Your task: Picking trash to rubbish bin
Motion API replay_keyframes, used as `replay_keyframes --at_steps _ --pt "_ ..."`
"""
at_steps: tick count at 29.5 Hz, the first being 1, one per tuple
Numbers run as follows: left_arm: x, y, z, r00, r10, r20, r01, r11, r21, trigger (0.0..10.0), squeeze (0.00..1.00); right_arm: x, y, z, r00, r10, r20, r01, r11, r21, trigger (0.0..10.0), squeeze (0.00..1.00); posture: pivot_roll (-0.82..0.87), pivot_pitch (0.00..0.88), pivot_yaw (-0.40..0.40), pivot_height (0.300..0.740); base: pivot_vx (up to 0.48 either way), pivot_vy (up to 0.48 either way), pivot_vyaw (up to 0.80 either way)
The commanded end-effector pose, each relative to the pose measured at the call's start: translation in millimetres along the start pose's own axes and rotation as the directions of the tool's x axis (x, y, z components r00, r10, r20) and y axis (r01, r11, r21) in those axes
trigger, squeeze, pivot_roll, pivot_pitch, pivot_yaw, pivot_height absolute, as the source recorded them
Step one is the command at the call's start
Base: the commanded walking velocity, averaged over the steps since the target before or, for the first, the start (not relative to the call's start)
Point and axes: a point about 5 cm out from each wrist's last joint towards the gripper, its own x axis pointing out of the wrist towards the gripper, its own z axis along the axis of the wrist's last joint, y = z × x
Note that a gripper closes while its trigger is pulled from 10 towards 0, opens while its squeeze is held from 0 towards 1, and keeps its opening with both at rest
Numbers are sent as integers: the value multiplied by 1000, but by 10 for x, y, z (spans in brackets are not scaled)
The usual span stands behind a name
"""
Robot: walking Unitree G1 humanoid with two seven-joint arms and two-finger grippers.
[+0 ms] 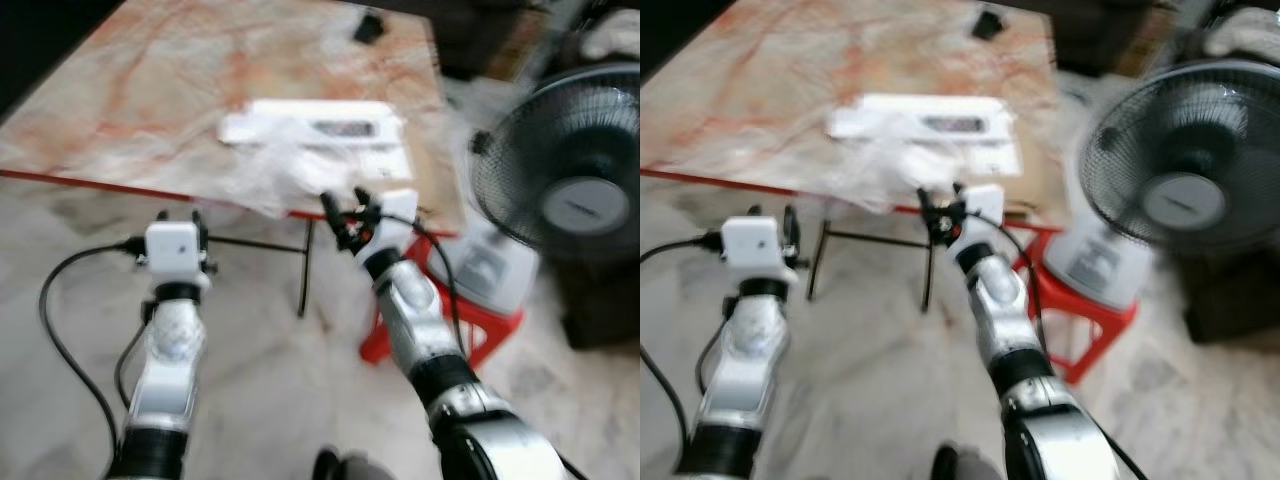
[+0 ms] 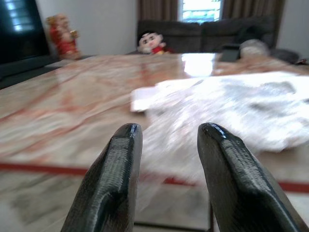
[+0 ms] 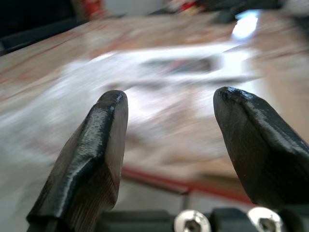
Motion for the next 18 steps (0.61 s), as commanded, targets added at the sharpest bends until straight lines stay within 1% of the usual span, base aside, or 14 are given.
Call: replay_keyframes --at_steps 1,5,8,11,14,15,16,17,18 --pt "3 69 6 1000 16 7 -16 1000 23 10000 0 42 119 28 999 32 20 -33 999 15 10000 0 93 171 -153 740 334 0 0" --pt "11 72 34 1000 16 17 -16 1000 27 10000 0 45 124 32 999 33 21 -34 999 17 10000 0 93 180 -155 740 334 0 0" --pt "10 74 51 1000 18 22 -19 999 30 10000 0 32 129 34 999 44 24 -44 999 -17 10000 0 95 186 -156 740 334 0 0" --pt "12 81 58 999 21 25 -22 999 32 10000 0 27 154 39 997 71 32 -71 997 -8 10000 0 94 191 -157 740 335 0 0" --pt "18 94 73 999 24 31 -26 999 35 10000 0 30 176 46 996 75 38 -75 997 1 10000 0 95 196 -157 740 334 0 800" --pt "20 96 75 999 25 32 -26 999 35 10000 0 32 173 43 997 68 38 -69 997 20 10000 0 95 198 -157 740 330 0 0" --pt "22 98 78 999 25 33 -26 999 36 10000 0 35 171 46 997 66 40 -67 998 21 10000 0 95 198 -156 740 330 0 0" --pt "25 101 80 999 26 34 -27 999 38 10000 0 36 180 54 996 81 40 -81 997 -7 10000 0 95 198 -156 740 334 0 0" --pt "25 101 80 999 25 34 -27 999 38 10000 0 36 186 52 996 85 39 -85 996 -12 10000 0 92 200 -155 740 334 0 0"
